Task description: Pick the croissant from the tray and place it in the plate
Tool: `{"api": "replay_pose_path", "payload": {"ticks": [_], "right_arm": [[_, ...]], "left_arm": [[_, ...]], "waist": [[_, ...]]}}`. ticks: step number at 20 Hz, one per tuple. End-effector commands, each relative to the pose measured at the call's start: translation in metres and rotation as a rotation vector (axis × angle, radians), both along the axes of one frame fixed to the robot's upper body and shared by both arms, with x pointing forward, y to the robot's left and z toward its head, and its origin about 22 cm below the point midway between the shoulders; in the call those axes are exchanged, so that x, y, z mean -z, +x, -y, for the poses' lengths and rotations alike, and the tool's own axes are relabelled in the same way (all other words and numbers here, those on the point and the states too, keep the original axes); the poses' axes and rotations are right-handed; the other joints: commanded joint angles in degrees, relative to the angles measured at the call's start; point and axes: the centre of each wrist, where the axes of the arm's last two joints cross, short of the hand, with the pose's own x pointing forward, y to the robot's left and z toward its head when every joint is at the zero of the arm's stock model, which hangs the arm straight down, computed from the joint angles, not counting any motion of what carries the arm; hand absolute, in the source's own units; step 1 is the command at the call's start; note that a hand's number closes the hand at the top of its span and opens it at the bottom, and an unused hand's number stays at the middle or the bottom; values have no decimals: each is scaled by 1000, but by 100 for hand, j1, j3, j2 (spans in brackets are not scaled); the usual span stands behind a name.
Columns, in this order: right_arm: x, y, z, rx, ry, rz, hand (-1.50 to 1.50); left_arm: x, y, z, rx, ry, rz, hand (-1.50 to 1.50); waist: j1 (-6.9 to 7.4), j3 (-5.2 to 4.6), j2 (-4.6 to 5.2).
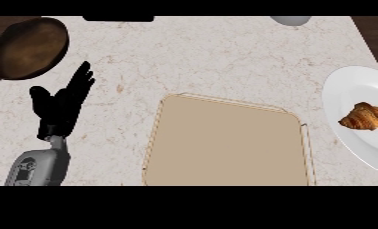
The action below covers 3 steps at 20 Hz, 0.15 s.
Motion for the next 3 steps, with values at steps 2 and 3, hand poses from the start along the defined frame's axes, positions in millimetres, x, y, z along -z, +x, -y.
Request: {"api": "replay_pose_path", "payload": {"ticks": [2,3], "right_arm": [[19,-8,-1,-149,59,58,-150],[10,-21,9,-136,52,43,-150]], "left_arm": [[-7,5,4,13,11,17,0],[-3,3,0,-5,-2,8,0]], "waist": [[30,9,10],[1,9,10]]}}
